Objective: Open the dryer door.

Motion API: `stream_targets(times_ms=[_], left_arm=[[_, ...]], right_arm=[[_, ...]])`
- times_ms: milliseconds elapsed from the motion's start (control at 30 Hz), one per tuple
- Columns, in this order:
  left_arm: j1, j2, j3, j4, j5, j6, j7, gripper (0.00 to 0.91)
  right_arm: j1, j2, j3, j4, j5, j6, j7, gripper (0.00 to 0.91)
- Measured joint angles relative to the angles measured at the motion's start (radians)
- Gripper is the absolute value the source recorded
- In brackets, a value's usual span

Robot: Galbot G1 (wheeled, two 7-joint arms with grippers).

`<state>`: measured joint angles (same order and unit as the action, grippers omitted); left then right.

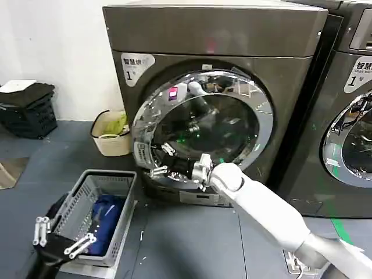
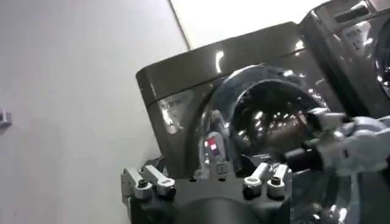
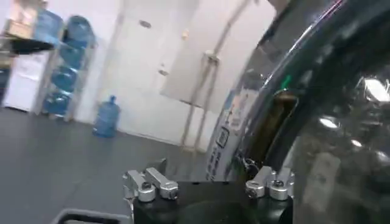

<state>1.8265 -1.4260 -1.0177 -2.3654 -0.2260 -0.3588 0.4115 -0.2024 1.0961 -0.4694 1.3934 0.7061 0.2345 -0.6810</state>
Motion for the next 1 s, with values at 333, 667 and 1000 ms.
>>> stream_targets(times_ms=[333,667,1000], left_arm=[[-0.033,0.038,-0.02,0.023,-0.017,0.01,0.003,0.907],[-0.085,0.093,-0.018,0.057,-0.043,0.032,0.004,0.907],[-0.223,0.205,0.05,0.12,-0.051,0.07,0.006,0.907]], right_arm=[[0.001,-0.079,-0.015,0.04,0.154,0.069,-0.24,0.907],[-0.045,-0.158,0.013,0.124,0.19,0.074,-0.402,0.907],[-0.122,-0.278,0.09,0.232,0.197,0.064,-0.537,0.907]])
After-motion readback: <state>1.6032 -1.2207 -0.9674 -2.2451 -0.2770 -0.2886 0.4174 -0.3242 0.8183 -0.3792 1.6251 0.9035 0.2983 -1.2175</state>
